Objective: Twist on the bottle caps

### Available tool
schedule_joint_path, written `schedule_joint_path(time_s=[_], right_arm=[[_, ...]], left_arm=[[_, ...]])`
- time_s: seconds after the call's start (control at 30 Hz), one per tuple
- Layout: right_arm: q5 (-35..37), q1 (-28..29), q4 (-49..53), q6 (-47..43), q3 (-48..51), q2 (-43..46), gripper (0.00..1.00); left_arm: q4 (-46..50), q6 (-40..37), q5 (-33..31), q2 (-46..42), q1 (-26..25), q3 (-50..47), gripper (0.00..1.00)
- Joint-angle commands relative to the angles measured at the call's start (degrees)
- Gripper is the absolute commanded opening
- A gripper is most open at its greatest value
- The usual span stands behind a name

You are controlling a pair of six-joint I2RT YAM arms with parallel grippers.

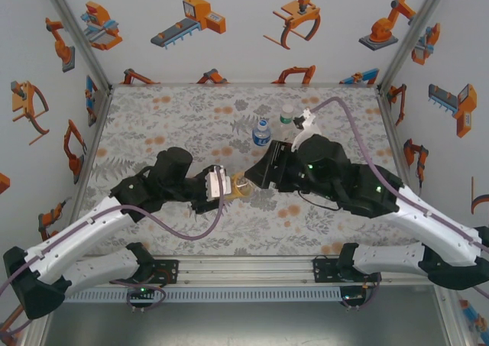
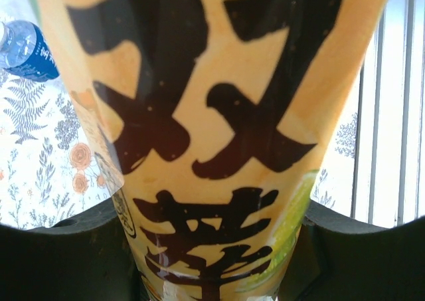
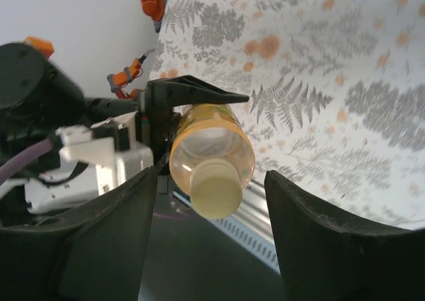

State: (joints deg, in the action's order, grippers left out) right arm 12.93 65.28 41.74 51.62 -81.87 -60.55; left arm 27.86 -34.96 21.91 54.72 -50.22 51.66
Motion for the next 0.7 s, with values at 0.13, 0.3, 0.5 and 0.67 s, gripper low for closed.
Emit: schedule_joint_path(time_s=[0.13,0.3,0.5,0.67], right_arm=[[-18.8,-0.3,-2.9,-50.3,-5.4,2.9,0.60],[-32.9,-0.3,2.1,-76.1,-6.0,2.6,0.59],[-36.8,-0.2,8.2,-92.3,-8.3,-0.2,0.58],[-38.4,-0.2,9.3,-92.9,-9.6,-2.8,0.54]], left_arm=[[1.2,-1.8,6.5,-1.9,-0.1,0.8,0.00],[1.4,-1.9,8.8,-2.8,-0.1,0.7,0.00],[3.3,-2.6,8.9,-2.5,-0.1,1.7,0.00],[4.2,-3.2,8.7,-2.8,-0.2,1.9,0.00]])
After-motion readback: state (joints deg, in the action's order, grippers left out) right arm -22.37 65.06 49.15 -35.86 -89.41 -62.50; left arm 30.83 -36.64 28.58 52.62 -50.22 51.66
